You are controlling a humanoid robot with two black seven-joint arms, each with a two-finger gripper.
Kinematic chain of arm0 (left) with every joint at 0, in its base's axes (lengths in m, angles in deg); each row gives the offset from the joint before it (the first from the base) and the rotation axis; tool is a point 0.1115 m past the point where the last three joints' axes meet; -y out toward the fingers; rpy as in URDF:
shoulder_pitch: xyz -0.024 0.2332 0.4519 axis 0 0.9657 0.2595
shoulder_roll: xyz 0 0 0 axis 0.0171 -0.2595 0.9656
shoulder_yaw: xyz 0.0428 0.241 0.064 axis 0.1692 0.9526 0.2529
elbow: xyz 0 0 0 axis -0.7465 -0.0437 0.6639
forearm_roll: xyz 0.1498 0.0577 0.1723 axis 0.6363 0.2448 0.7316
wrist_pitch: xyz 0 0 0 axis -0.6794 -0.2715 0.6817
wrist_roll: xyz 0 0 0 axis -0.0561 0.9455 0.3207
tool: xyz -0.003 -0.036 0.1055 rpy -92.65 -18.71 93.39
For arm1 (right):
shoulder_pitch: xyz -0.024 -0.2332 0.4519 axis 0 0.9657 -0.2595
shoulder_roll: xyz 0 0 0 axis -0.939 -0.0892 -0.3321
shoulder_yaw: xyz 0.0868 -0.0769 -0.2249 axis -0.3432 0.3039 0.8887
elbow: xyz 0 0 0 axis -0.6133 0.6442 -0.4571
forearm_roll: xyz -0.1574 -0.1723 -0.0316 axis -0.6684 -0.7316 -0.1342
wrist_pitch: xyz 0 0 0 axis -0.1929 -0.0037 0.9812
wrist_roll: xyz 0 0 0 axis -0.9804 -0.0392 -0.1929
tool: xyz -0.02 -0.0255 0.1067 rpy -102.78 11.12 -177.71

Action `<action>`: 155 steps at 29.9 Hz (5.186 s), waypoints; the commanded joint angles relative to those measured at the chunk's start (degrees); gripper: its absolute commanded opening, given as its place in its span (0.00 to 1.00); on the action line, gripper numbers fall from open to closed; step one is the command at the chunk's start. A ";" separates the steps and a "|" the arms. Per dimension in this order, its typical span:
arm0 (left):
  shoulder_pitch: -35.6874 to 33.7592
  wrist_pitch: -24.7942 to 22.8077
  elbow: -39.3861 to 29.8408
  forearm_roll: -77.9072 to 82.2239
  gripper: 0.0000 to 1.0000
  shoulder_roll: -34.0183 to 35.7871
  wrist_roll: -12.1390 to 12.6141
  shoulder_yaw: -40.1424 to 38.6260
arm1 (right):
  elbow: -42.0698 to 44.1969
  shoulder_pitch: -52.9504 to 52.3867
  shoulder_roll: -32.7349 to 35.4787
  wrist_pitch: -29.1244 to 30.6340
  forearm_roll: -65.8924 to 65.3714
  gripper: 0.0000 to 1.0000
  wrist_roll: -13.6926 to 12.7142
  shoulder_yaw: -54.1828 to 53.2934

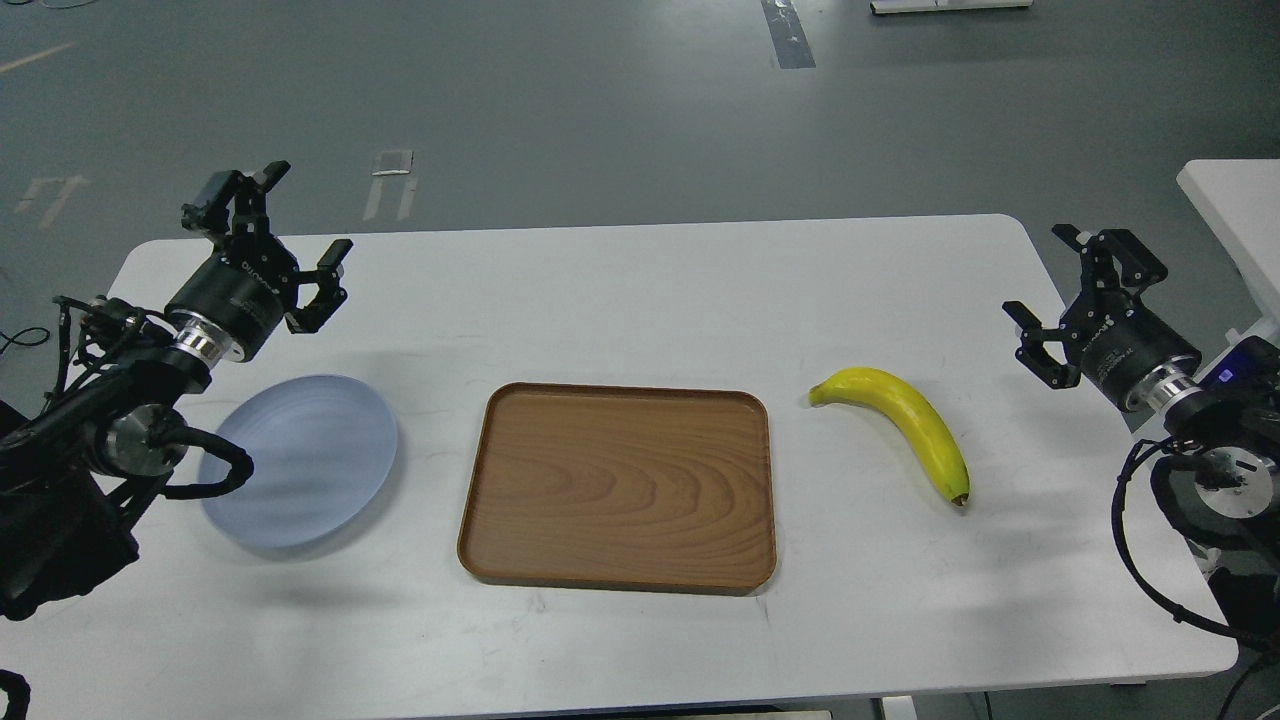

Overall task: Place banana on plate with both arms
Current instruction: 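Move the left gripper down toward the rim of the pale blue plate, then grasp the rim of the pale blue plate with the left gripper, then lift the plate with the left gripper and lower it onto the wooden tray, then open the left gripper and withdraw it away from the plate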

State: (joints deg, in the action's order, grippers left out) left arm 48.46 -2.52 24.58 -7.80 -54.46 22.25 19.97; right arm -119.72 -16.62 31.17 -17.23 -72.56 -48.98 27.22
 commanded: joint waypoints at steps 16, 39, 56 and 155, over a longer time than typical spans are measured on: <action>-2.15 0.01 -1.37 7.70 1.00 4.86 -0.37 0.91 | 0.47 -0.18 -0.41 0.00 -0.21 0.99 -0.01 0.04; -2.07 8.31 -21.42 83.50 1.00 29.14 -1.57 12.67 | -0.15 -0.97 -0.06 0.00 -0.83 0.99 -0.01 1.53; 2.67 15.18 -8.14 81.66 0.96 24.30 -1.57 19.80 | -0.15 -0.79 -0.41 0.00 -0.83 0.99 -0.01 1.62; -21.42 0.01 -5.24 13.30 0.98 -3.30 -1.57 22.89 | 0.03 -0.18 1.17 0.00 -0.91 0.99 -0.01 1.62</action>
State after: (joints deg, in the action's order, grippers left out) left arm 24.89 -0.72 19.33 15.75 -60.27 20.69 48.11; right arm -119.50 -16.83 32.28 -17.23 -73.48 -48.98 28.84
